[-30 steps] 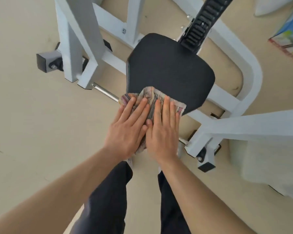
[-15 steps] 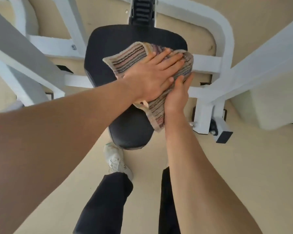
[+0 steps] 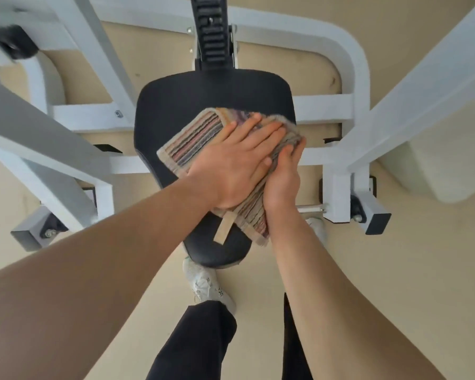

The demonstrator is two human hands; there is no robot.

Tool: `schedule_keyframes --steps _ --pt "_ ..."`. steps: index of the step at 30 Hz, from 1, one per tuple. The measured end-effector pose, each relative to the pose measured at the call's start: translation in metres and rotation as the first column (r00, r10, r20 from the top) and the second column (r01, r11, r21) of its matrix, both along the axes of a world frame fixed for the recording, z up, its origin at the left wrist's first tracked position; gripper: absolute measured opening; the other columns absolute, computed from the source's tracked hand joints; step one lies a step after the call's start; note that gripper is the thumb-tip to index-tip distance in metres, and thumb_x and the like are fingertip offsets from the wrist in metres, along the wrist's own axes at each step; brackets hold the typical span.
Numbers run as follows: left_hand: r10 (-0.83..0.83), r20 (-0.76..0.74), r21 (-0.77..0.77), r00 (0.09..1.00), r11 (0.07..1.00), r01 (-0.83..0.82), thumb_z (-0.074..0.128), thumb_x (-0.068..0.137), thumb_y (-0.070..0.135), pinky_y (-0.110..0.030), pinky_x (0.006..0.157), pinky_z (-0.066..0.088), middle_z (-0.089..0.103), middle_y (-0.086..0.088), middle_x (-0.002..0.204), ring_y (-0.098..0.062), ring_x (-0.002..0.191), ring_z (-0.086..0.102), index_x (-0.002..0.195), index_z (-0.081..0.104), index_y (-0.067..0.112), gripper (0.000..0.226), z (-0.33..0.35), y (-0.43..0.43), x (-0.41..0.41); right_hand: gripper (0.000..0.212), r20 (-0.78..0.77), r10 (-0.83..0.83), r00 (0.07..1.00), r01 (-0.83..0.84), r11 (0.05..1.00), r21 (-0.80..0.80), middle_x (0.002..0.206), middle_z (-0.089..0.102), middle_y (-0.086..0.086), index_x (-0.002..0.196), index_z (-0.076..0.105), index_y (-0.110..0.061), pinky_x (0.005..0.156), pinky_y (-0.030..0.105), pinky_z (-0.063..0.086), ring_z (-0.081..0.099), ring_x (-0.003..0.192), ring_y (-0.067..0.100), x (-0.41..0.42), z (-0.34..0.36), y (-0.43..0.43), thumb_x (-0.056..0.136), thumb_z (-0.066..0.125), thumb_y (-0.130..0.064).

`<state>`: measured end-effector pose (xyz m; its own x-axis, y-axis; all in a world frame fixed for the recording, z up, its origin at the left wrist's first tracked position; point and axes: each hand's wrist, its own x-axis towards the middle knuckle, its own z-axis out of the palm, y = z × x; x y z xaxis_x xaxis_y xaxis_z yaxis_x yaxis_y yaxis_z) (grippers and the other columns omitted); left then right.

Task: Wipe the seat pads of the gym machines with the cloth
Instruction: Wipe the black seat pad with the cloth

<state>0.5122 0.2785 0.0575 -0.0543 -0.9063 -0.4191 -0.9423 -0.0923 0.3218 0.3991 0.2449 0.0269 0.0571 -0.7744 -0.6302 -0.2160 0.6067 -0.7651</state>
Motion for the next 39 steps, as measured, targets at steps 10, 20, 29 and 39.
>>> schedule_keyframes --steps 10,20,29,39 --pt "0.097 0.005 0.086 0.995 0.992 -0.097 0.008 0.107 0.044 -0.043 0.126 -0.004 -0.004 0.009 0.169 -0.017 0.156 -0.012 0.161 -0.003 0.028 0.058 0.025 0.054 -0.021 0.050 0.106 0.070 0.992 -0.068 0.997 -0.022 0.163 0.029 -0.013 0.160 0.013 -0.033 0.103 0.000 0.031 0.035 0.144 -0.002 -0.009 0.044 0.071 0.111 0.020 -0.030" --pt "0.117 0.013 -0.045 0.993 0.992 -0.116 0.013 0.107 0.041 -0.042 0.126 0.000 0.003 0.004 0.170 -0.019 0.156 0.000 0.161 0.004 0.024 0.058 -0.032 -0.074 0.012 0.034 -0.132 0.163 0.978 -0.170 0.984 -0.049 0.099 0.069 -0.002 0.111 0.067 -0.011 0.073 0.014 0.044 0.059 0.082 -0.003 0.013 -0.013 -0.080 0.107 0.034 -0.020" --pt "0.443 0.136 -0.084 0.886 0.897 -0.435 0.025 0.105 0.032 -0.045 0.092 0.039 0.066 -0.013 0.115 -0.035 0.107 0.061 0.115 0.057 0.011 0.039 -0.046 -0.138 0.046 0.042 -0.372 0.720 0.585 -0.774 0.633 0.009 0.101 0.066 0.006 0.098 0.068 -0.009 0.086 0.030 0.043 0.060 0.092 0.019 0.075 -0.017 -0.174 0.109 0.031 -0.025" --pt "0.099 0.062 -0.014 0.993 0.995 -0.098 0.010 0.106 0.042 -0.040 0.125 -0.006 -0.003 0.000 0.170 -0.021 0.156 -0.008 0.161 -0.003 0.018 0.061 -0.019 -0.056 0.013 0.051 -0.022 0.327 0.945 -0.325 0.929 -0.176 0.156 0.043 -0.005 0.156 0.030 -0.030 0.119 0.035 0.033 0.043 0.140 0.008 -0.003 -0.015 -0.061 0.106 0.037 -0.034"
